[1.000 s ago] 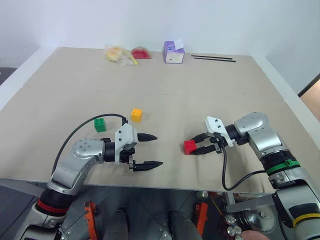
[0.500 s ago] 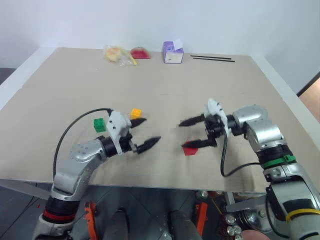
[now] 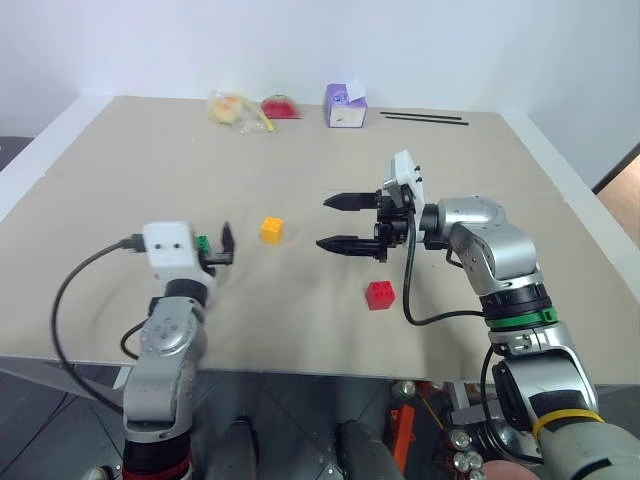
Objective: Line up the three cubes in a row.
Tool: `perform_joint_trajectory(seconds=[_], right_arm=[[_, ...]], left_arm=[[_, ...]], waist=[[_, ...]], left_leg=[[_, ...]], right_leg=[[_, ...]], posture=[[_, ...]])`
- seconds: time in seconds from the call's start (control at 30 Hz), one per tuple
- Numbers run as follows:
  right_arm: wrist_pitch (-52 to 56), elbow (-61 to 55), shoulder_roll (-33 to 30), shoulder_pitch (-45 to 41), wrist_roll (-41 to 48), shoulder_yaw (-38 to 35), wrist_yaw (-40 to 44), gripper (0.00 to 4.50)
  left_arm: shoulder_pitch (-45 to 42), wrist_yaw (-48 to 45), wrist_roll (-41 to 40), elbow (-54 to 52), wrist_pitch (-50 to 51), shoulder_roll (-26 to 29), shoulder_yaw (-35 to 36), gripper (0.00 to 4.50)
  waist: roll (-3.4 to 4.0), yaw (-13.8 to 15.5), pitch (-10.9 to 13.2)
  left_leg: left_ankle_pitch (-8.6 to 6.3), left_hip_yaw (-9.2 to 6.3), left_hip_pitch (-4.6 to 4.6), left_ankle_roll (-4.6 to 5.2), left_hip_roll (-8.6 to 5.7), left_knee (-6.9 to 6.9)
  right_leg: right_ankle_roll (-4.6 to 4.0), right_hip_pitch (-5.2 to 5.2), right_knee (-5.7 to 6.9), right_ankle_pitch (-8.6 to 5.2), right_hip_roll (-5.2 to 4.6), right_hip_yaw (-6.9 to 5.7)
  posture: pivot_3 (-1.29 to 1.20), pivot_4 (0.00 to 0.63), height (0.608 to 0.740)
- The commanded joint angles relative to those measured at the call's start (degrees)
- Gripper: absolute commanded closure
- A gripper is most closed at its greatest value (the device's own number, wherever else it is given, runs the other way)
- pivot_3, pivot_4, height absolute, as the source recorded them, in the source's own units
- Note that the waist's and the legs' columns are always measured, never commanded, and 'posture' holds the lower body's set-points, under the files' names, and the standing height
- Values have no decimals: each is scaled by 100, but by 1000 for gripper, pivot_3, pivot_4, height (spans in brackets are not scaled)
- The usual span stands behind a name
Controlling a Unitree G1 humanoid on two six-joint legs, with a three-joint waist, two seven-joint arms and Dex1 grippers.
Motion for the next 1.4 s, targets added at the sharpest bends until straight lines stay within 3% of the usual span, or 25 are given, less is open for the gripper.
perform_joint_trajectory(seconds=[0.03,0.43,0.87,1.2,1.4], right_arm=[[-179,36,104,-235,-55,48,67,34],[-461,343,318,-396,-184,54,15,34],[-486,350,252,-390,-197,22,89,34],[-534,390,266,-443,-212,6,79,0],[-469,283,178,-434,-141,-67,139,0]], left_arm=[[-42,27,7,90,15,-37,51,0],[-560,-53,-44,1292,-167,-22,168,0],[-631,142,-29,1637,-133,21,354,0],[-677,197,-34,1727,-120,32,391,3194],[-748,-177,-250,1724,-212,138,361,3194]], waist=[[0,0,0],[0,3,0],[0,3,0],[0,3,0],[0,3,0]], left_leg=[[0,0,0,0,0,-1],[0,0,-2,-1,1,-3],[-2,0,-2,-3,0,-8],[-2,0,-2,-5,0,-8],[-2,0,-2,-5,1,-8]], right_leg=[[1,0,0,-1,0,0],[2,-2,0,-1,2,-1],[3,-3,-1,-3,2,-2],[4,-4,0,-3,2,-2],[3,-4,-1,-3,2,-2]], posture=[[0,150,740],[0,150,740],[0,150,740],[0,150,740],[0,150,740]])
